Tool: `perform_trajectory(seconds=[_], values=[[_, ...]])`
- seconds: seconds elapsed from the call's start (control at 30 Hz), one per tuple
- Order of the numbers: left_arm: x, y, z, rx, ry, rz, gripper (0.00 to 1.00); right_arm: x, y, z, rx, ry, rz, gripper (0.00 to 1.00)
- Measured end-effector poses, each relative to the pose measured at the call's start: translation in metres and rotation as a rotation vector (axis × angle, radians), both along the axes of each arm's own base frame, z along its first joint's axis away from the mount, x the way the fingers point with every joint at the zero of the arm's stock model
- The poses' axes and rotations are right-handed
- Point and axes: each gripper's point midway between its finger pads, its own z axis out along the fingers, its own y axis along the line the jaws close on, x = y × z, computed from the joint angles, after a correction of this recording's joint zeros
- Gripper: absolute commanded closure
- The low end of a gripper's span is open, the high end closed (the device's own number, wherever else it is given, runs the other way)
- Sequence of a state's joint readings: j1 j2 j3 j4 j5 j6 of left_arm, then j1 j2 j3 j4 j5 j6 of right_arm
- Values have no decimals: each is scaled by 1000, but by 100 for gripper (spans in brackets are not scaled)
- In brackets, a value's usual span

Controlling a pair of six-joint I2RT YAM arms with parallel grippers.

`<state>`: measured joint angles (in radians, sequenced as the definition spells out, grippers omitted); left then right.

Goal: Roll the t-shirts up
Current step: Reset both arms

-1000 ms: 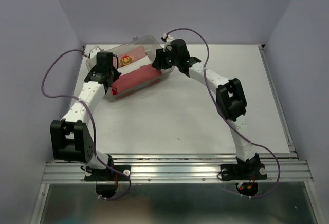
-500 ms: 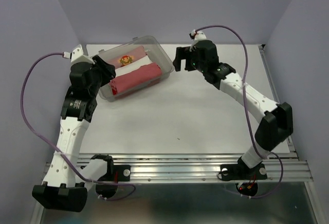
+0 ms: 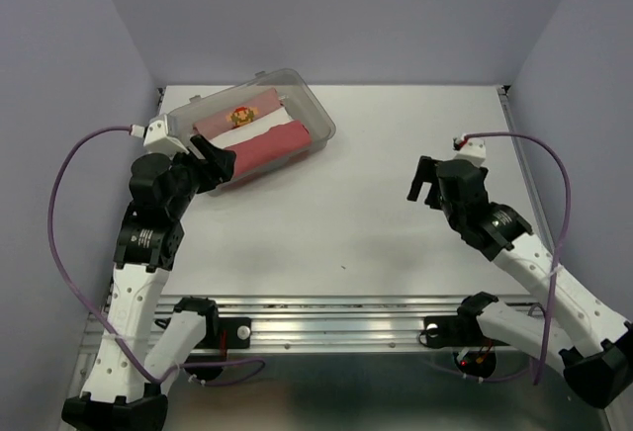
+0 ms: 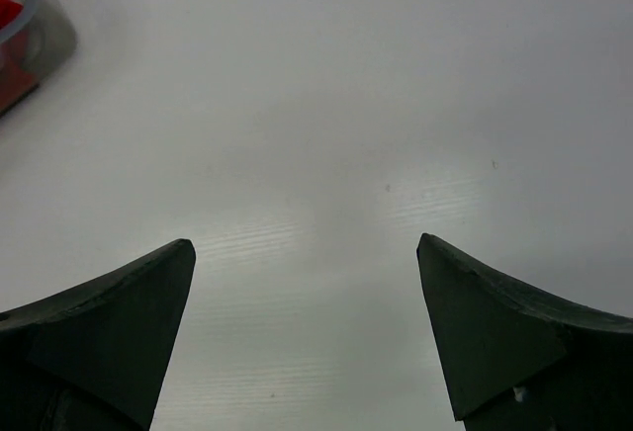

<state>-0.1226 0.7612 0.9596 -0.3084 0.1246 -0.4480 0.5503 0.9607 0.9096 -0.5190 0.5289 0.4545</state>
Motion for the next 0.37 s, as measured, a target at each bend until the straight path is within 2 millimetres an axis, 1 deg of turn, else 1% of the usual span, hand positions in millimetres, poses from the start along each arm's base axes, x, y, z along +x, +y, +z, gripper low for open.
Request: perform_trajectory(seconds=[0.07, 0.17, 0.27, 0.37], values=[[-4, 1, 2, 10, -14, -3, 25, -16, -13, -9, 11, 10, -40, 0], [-8, 1, 5, 17, -29, -6, 25, -30, -25, -26, 8, 49, -82, 0], [-10, 1, 1, 19, -22, -11, 25, -36, -30, -35, -1, 80, -111, 0], [-10, 1, -9, 21, 2, -13, 25, -37, -33, -35, 0, 79, -130, 0]])
